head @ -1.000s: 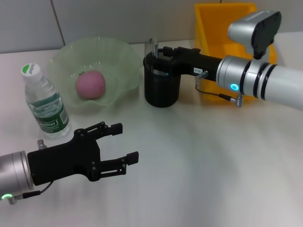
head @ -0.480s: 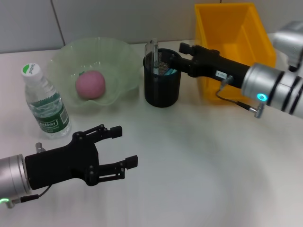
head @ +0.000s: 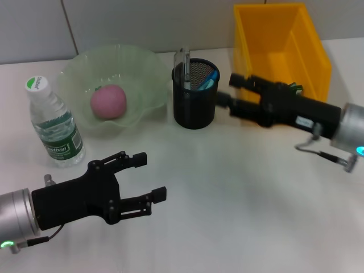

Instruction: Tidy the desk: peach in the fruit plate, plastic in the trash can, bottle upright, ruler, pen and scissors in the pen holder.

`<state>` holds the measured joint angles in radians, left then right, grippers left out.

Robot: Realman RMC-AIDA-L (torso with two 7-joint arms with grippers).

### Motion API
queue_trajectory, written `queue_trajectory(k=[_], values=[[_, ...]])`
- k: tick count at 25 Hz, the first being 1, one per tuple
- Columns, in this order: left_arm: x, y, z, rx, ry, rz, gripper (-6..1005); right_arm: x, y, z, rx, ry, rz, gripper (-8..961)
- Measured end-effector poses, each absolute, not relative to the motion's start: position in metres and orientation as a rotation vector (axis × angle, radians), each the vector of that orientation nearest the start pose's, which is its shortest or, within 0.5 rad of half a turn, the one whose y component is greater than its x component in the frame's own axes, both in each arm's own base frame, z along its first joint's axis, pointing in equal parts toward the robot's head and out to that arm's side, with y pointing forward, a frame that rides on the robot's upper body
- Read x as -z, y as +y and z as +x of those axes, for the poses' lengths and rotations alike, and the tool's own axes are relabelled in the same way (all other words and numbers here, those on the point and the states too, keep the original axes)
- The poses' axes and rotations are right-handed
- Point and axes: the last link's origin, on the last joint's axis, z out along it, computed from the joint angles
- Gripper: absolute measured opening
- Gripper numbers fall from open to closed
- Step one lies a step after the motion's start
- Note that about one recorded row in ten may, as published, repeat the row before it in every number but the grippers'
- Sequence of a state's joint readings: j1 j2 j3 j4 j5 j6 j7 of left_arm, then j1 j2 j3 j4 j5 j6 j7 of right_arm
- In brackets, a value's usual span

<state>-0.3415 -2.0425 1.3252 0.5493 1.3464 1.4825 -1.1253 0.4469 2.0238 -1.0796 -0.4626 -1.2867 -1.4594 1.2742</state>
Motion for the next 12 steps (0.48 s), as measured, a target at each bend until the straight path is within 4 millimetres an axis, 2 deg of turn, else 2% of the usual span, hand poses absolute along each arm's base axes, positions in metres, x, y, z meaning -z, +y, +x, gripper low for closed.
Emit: queue_trajectory(k=[1,4,6,12], values=[[0.044,0.276,-0.259,0.961,-0.496,-2.739,862,0.003,0.328,0.255,-1.136,0.714,-2.449,806],[0.043,0.279,-0.258,0.965,-0.515,-2.74,862,-0.006,0.311,0.261,-1.142,0.686,-2.55,806],[0.043,0.281,-0.257,0.965,-0.525,-2.745,862,-0.01,0.295,0.271,-1.056,0.668,-2.7,806],[0.041,0.283,-0.257,0.961,-0.532,-2.745,863,-0.007,0.285,0.279,-0.948,0.675,-2.818,806]])
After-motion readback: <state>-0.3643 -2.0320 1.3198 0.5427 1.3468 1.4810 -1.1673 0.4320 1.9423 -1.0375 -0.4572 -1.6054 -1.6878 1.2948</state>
